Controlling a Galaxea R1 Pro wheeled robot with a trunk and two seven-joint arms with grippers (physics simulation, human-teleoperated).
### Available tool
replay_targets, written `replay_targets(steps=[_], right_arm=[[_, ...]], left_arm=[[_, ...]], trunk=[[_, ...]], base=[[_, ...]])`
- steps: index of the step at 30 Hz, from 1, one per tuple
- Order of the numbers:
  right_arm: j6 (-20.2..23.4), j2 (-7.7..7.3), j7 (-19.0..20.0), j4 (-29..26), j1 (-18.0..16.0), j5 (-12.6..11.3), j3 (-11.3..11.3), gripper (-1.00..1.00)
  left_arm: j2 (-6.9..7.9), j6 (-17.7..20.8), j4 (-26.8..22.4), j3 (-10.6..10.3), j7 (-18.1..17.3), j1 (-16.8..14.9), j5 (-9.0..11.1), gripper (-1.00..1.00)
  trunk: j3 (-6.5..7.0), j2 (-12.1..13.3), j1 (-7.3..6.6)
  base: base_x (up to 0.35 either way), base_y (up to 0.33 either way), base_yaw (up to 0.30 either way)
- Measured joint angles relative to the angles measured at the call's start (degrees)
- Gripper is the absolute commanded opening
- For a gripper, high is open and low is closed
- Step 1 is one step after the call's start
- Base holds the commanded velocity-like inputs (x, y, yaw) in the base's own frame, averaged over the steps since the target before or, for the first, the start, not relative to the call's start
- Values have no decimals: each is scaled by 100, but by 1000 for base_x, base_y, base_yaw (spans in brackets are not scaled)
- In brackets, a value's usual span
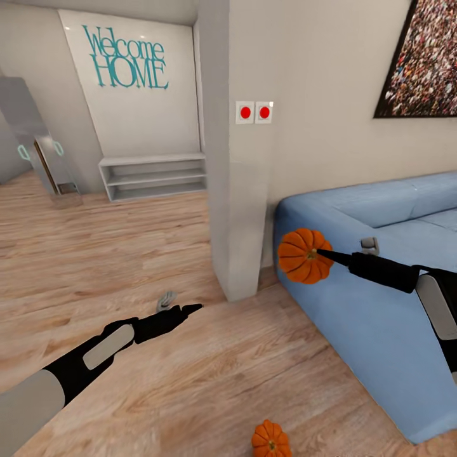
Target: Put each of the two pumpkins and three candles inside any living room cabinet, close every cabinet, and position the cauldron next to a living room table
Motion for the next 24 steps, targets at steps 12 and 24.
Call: replay_targets(steps=[12,24], right_arm=[[1,0,5,-57,5,5,1,-100],[2,-2,5,-243,76,11,-4,-100]], left_arm=[[-2,0,1,-6,0,0,-7,100],[-10,0,1,-22,0,0,-15,100]], trunk=[[75,0,0],[148,0,0]], base=[[0,257,-175],[0,273,-188]])
